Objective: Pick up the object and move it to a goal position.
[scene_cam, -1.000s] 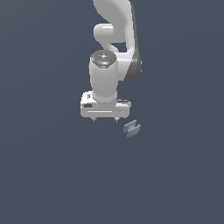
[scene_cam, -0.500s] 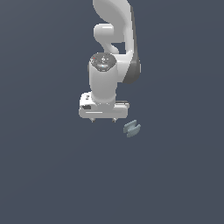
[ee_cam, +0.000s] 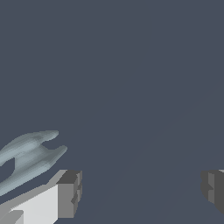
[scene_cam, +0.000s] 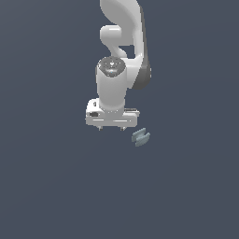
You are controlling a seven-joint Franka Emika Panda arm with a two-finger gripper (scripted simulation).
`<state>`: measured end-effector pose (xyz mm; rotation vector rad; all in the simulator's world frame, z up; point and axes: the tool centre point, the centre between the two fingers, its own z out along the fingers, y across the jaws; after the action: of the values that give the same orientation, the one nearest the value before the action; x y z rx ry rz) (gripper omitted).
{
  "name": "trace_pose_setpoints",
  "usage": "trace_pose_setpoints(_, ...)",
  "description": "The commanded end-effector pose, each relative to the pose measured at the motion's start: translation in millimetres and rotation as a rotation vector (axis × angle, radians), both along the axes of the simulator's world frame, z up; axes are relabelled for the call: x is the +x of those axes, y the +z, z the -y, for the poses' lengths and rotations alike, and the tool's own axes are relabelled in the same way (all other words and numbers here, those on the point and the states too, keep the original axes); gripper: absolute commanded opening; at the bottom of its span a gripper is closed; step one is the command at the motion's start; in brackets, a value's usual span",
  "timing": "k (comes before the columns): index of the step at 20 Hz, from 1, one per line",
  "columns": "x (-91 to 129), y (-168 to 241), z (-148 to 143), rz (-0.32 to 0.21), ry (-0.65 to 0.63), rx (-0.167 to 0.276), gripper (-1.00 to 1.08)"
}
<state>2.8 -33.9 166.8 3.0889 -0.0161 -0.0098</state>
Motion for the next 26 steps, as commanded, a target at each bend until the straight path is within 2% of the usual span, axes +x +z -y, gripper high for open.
trace_pose_setpoints(1,0,-1,-3,0.001,-0.022,0.001,1.0)
trace_pose_setpoints(10,0,-9,-24,0.009,-0.159,0.01,1.0)
trace_pose_setpoints(26,-5,-29,-75,0.024,-0.52,0.028,1.0)
